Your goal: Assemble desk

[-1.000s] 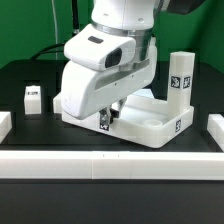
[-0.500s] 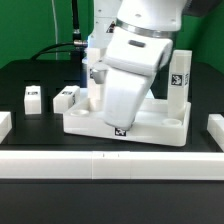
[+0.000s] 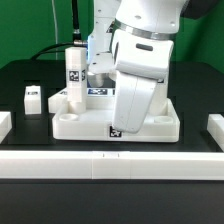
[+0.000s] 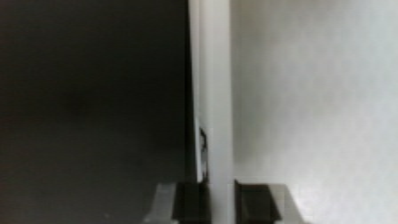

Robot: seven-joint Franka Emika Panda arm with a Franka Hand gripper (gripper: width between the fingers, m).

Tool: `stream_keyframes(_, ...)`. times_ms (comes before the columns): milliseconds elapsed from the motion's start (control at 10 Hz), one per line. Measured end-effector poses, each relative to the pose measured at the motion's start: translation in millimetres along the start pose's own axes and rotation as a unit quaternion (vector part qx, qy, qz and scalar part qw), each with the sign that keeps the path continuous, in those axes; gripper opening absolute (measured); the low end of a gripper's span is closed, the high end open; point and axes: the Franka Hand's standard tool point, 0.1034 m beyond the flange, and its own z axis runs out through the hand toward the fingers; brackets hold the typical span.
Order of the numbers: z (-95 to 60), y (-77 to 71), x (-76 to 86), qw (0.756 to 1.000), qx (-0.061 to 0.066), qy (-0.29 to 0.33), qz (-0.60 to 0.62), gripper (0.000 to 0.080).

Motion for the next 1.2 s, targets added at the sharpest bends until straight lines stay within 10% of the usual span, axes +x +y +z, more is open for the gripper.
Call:
stream_keyframes(600,-15.7,45.7,50.8,1.000,-0.018,0.007,-0.023,0.0063)
stream_keyframes(1000,-24.6,50.9,48.9,0.999,-0.019,-0.010,-0.033,0.0063)
stream_keyframes(1100,-30.6,53.0,47.4,0.999,-0.022,-0.009,-0.030,0.0282)
stream_keyframes(1200,-38.3,54.2,45.5,0.999,-0.024,-0.009,-0.027,0.0282)
